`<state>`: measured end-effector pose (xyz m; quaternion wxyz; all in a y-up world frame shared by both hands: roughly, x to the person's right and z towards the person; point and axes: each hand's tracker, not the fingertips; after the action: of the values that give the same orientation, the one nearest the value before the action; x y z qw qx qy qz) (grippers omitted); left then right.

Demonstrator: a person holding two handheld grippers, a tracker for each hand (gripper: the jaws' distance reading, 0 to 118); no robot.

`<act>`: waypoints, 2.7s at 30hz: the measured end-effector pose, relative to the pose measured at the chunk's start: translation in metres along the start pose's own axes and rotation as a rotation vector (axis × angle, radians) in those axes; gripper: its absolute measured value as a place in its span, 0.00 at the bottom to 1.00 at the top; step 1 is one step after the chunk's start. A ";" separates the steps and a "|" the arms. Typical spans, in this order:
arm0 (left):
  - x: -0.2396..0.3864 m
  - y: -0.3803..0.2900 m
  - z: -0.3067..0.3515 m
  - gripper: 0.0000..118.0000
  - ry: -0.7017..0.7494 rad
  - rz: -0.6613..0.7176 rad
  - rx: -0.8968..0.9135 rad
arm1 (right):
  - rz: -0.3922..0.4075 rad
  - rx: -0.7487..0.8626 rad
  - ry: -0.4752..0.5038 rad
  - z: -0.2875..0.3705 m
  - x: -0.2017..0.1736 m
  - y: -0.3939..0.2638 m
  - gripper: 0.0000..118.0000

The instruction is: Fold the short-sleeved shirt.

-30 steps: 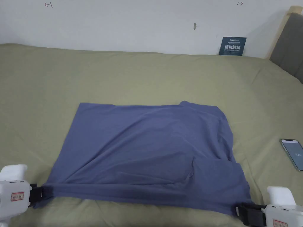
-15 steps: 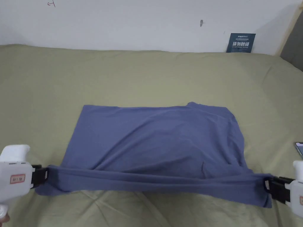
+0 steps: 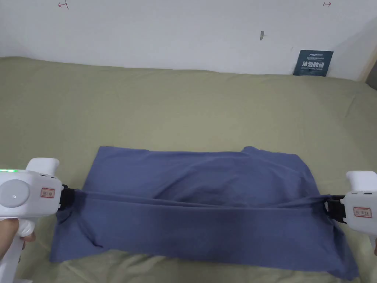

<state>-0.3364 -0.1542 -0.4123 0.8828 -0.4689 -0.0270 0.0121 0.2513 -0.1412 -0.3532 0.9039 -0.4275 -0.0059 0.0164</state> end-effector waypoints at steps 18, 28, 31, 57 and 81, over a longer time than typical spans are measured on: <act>-0.015 -0.018 0.018 0.82 0.010 0.066 0.017 | -0.083 0.009 0.025 0.015 0.005 -0.024 0.84; -0.019 -0.064 0.040 0.56 -0.057 0.092 -0.012 | -0.127 0.022 0.003 0.059 0.020 -0.077 0.00; -0.011 -0.069 0.026 0.94 -0.068 0.090 -0.064 | -0.143 0.007 0.001 0.060 0.023 -0.087 0.00; 0.013 -0.065 0.001 0.04 0.002 -0.016 -0.104 | -0.159 -0.110 0.101 -0.001 0.016 -0.090 0.06; -0.008 -0.162 0.098 0.04 -0.019 0.022 -0.082 | -0.183 -0.032 0.136 0.120 0.008 -0.175 0.06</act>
<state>-0.3504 -0.1645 -0.2241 0.8624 -0.5047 -0.0309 0.0251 0.2609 -0.1592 -0.1424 0.8930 -0.4396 0.0162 -0.0951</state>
